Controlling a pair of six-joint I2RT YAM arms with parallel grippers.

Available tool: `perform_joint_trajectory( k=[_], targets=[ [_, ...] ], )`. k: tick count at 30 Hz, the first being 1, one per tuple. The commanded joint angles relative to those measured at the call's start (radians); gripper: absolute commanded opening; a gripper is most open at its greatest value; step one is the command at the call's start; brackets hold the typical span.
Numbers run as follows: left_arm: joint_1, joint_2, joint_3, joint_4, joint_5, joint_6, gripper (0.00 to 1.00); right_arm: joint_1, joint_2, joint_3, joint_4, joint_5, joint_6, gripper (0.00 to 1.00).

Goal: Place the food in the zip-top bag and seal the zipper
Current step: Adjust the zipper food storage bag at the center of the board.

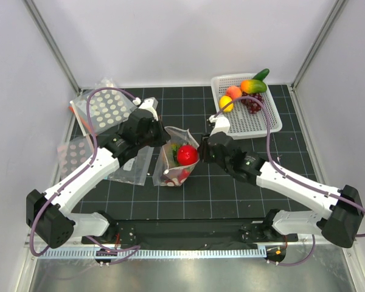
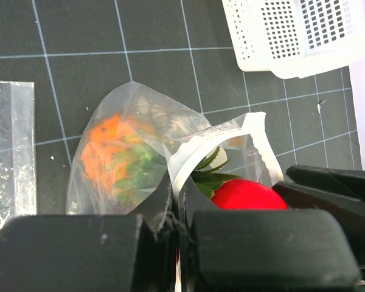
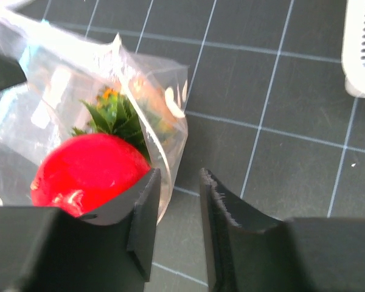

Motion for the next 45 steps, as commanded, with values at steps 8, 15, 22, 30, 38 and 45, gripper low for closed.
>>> perform_joint_trajectory(
  k=[8,15,22,30,38,45],
  targets=[
    [-0.023,-0.036,0.075,-0.061,-0.115,0.018,0.00,0.006,-0.031,0.095,-0.069,-0.128,0.027,0.01],
    [-0.117,-0.018,0.190,-0.189,-0.167,0.048,0.01,0.008,-0.154,0.135,-0.130,-0.097,0.017,0.01],
    [-0.191,-0.010,0.250,-0.257,-0.195,0.068,0.02,0.008,-0.255,0.153,-0.153,-0.060,-0.004,0.01],
    [-0.220,0.109,0.247,-0.170,-0.035,0.067,0.02,0.008,-0.153,0.080,0.031,-0.187,0.023,0.01],
    [-0.250,0.177,0.259,-0.130,0.013,0.070,0.01,0.020,-0.128,-0.032,0.204,-0.177,0.054,0.01],
    [-0.250,0.159,0.253,-0.133,-0.020,0.088,0.02,0.018,-0.145,-0.061,0.250,-0.157,0.053,0.01]
  ],
)
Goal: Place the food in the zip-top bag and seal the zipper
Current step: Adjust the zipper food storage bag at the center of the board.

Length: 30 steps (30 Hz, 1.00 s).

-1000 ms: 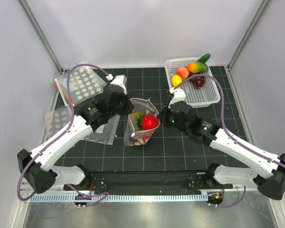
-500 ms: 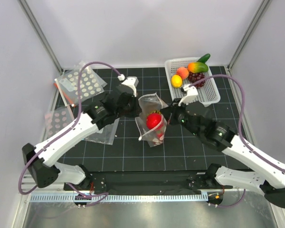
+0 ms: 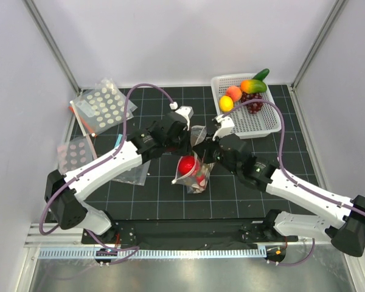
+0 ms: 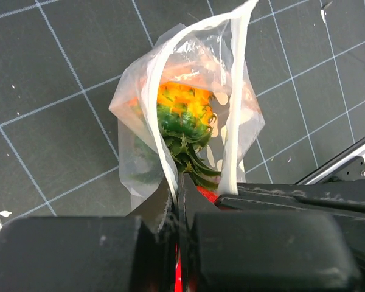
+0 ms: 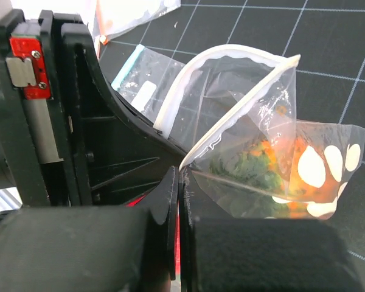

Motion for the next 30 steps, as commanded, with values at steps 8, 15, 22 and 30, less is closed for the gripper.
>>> perform_joint_trajectory(
  k=[8,15,22,30],
  targets=[
    [-0.004,-0.121,-0.009,0.084,-0.018,0.061,0.26,0.005,-0.182,-0.088,0.121,0.168,-0.008,0.01],
    [-0.002,-0.199,-0.066,0.139,-0.036,0.083,0.48,0.005,-0.166,-0.105,0.138,0.194,-0.004,0.01],
    [-0.004,-0.227,-0.078,0.136,-0.042,0.111,0.70,0.005,-0.150,-0.109,0.149,0.197,0.002,0.01],
    [-0.002,-0.332,-0.263,0.211,0.002,0.063,0.82,0.005,-0.149,-0.108,0.141,0.229,-0.002,0.01]
  ],
)
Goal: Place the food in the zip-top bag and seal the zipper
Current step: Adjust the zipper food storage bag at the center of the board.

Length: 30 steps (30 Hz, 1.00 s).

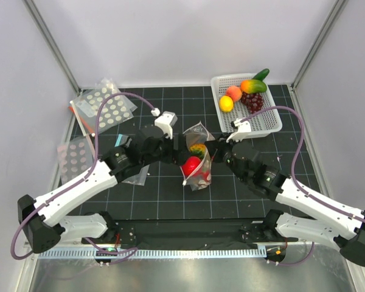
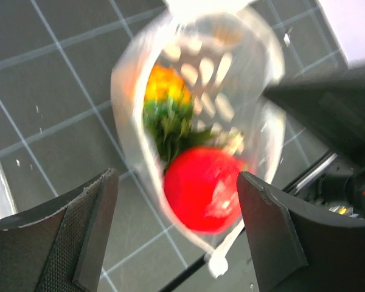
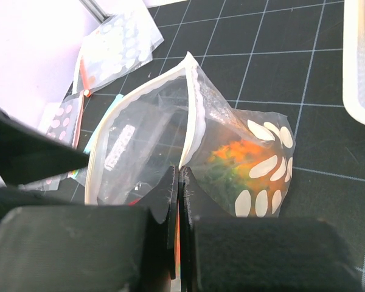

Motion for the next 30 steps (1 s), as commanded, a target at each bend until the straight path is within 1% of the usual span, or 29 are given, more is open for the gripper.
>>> perform_joint_trajectory(
  k=[1,3,4,6,7,10,13,18,20,21,22,24,26,27,28,30],
  targets=[
    [-0.003,-0.078,-0.123,0.080,0.025,-0.026,0.83,0.005,-0.004,0.007,0.051,0.048,-0.001,0.01],
    [-0.003,-0.139,-0.173,0.101,0.023,-0.037,0.83,0.005,-0.007,0.005,0.049,0.057,-0.005,0.01],
    [-0.003,-0.156,-0.220,0.109,0.025,-0.041,0.80,0.005,-0.008,0.004,0.051,0.063,-0.007,0.01],
    [-0.002,-0.193,-0.248,0.118,0.066,-0.052,0.76,0.005,-0.007,0.002,0.052,0.068,-0.008,0.01],
    [-0.002,-0.197,-0.251,0.118,0.077,-0.055,0.73,0.007,-0.007,0.001,0.052,0.070,-0.008,0.01],
    [-0.003,-0.193,-0.231,0.109,0.094,-0.069,0.67,0.005,-0.002,0.002,0.054,0.060,-0.007,0.01],
    [-0.003,-0.170,-0.187,0.098,0.063,-0.080,0.62,0.005,0.002,-0.001,0.057,0.059,-0.007,0.01],
    [-0.002,-0.095,-0.121,0.067,0.005,-0.096,0.59,0.005,0.002,-0.001,0.059,0.056,-0.008,0.01],
    [-0.002,-0.060,-0.108,0.069,0.002,-0.096,0.49,0.004,0.002,0.002,0.057,0.051,-0.008,0.01],
    [-0.002,-0.046,-0.093,0.069,0.003,-0.096,0.39,0.005,0.002,0.002,0.057,0.051,-0.007,0.01],
    [-0.003,-0.023,-0.084,0.069,0.006,-0.098,0.33,0.005,0.001,0.002,0.055,0.048,-0.007,0.01],
    [-0.002,0.005,-0.069,0.071,0.021,-0.101,0.21,0.005,0.001,0.002,0.055,0.045,-0.005,0.01],
    [-0.003,0.048,-0.036,0.077,0.060,-0.107,0.14,0.005,-0.001,0.004,0.052,0.034,-0.005,0.01],
    [-0.002,0.062,-0.021,0.077,0.074,-0.109,0.04,0.005,-0.002,0.004,0.054,0.027,-0.005,0.01],
    [-0.002,0.077,0.009,0.077,0.093,-0.115,0.00,0.005,-0.004,0.005,0.057,0.018,-0.005,0.01],
    [-0.002,0.118,0.049,0.077,0.103,-0.124,0.00,0.005,-0.010,0.002,0.063,-0.013,-0.005,0.01]
  ],
)
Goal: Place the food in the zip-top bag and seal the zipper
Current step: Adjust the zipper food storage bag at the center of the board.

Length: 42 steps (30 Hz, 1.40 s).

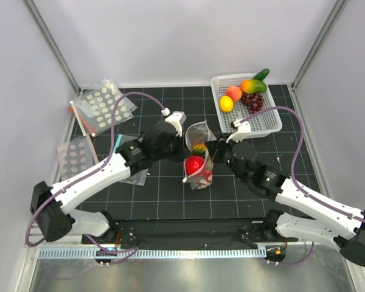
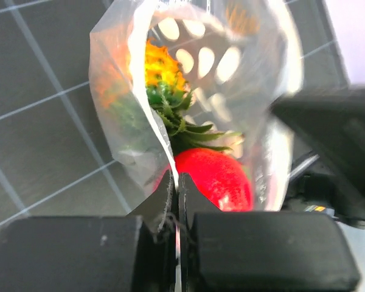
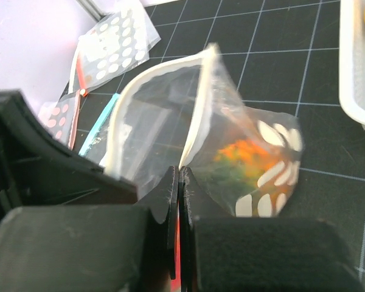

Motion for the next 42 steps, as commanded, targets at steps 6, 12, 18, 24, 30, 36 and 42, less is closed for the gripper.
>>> perform_joint_trajectory(
  k=[6,12,18,24,30,36,42],
  targets=[
    [-0.018,0.198,0.285,0.022,0.238,-0.045,0.00,0.005,-0.056,-0.034,0.144,-0.089,0.011,0.01],
    [-0.024,0.259,0.391,-0.075,0.133,0.042,0.00,0.005,-0.123,-0.066,0.134,-0.016,0.016,0.01],
    [-0.026,0.267,0.391,-0.133,0.050,0.177,0.00,0.005,-0.203,-0.101,0.127,0.043,0.036,0.01],
    [-0.030,0.198,0.320,-0.088,0.016,0.247,0.00,0.005,-0.148,-0.078,0.104,0.055,0.037,0.17],
    [-0.038,0.177,0.274,-0.059,0.014,0.279,0.00,0.005,-0.102,-0.060,0.099,0.035,0.040,0.24],
    [-0.043,0.192,0.267,-0.042,-0.024,0.326,0.00,0.005,-0.102,-0.066,0.108,0.035,0.040,0.54],
    [-0.043,0.174,0.236,-0.004,-0.041,0.348,0.00,0.005,-0.084,-0.072,0.107,0.089,0.077,0.79]
  ],
)
